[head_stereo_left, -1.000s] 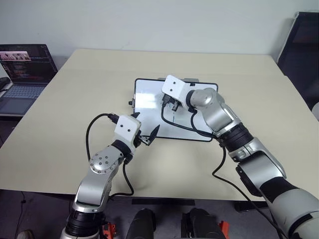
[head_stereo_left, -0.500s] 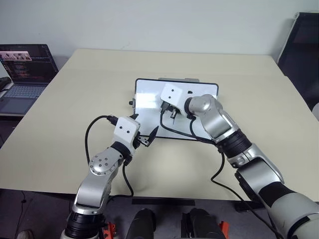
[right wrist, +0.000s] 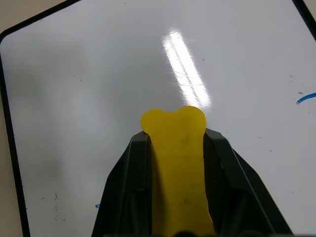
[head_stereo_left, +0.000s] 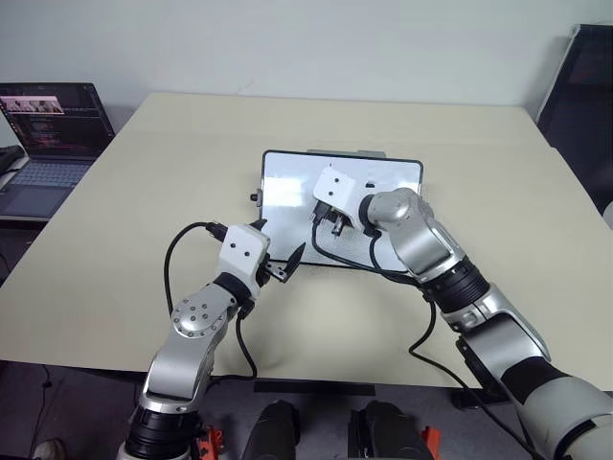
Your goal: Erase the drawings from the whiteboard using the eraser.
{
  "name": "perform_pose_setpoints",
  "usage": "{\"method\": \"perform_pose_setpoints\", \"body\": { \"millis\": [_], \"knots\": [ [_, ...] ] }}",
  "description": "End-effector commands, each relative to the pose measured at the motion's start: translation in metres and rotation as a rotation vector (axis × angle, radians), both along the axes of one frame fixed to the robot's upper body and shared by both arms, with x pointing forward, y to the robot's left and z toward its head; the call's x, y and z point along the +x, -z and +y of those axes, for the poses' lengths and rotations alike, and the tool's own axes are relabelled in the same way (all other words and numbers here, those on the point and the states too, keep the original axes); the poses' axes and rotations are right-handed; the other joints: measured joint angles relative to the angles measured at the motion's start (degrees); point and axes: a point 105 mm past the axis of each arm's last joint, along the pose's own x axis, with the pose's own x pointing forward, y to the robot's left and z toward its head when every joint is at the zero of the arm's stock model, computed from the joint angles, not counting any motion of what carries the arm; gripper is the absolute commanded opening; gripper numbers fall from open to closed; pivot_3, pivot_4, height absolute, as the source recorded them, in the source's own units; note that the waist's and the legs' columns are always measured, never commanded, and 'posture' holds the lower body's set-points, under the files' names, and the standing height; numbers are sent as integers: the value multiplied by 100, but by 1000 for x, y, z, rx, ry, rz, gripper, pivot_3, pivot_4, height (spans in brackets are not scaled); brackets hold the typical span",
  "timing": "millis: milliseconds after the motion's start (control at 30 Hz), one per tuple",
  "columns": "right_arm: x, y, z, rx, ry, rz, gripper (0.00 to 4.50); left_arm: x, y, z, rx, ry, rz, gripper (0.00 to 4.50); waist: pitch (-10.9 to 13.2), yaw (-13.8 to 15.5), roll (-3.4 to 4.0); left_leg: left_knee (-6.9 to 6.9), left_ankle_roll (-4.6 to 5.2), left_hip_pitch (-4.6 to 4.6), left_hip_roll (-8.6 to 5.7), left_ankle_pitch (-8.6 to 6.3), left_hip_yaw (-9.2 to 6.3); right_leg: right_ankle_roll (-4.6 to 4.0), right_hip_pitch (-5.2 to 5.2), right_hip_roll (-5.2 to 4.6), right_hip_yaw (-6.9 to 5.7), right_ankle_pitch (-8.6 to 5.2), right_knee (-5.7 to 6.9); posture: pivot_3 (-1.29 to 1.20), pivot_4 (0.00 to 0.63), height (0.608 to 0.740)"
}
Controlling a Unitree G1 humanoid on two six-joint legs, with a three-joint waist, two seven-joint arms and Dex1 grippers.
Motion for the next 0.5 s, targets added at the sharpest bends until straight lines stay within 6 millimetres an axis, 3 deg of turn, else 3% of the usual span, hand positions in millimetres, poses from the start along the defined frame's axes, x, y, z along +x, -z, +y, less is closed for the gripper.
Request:
{"method": "perform_pose_setpoints", "body": {
  "millis": [33,167,267,333,500],
  "knots": [
    [2,-55,1,77,6,-156,1084,-2,-13,-5,-6,18,-56,4500,1,-1,0,-1,0,-1,0,0,1,0,-2,0,0,0,0,0,150,740],
    [4,-73,4,115,14,-199,1084,-1,-14,-7,-6,26,-57,4500,1,-4,0,-13,-1,-3,2,0,2,0,-5,0,0,0,-11,0,150,740],
    [8,-76,6,121,19,-215,1084,0,-15,-9,-7,32,-61,4500,1,-5,0,-19,-1,-4,2,-1,3,0,-5,0,1,0,-19,0,150,740],
    [10,-70,6,109,19,-208,1084,0,-16,-8,-5,33,-62,4500,1,-4,0,-21,-1,-5,1,-1,4,0,-5,-1,1,0,-24,0,150,740],
    [14,-30,3,31,18,-145,1084,-1,-16,-6,1,27,-62,4500,1,-4,0,-22,0,-7,1,-1,4,0,-5,-1,2,0,-27,0,150,740]
  ]
}}
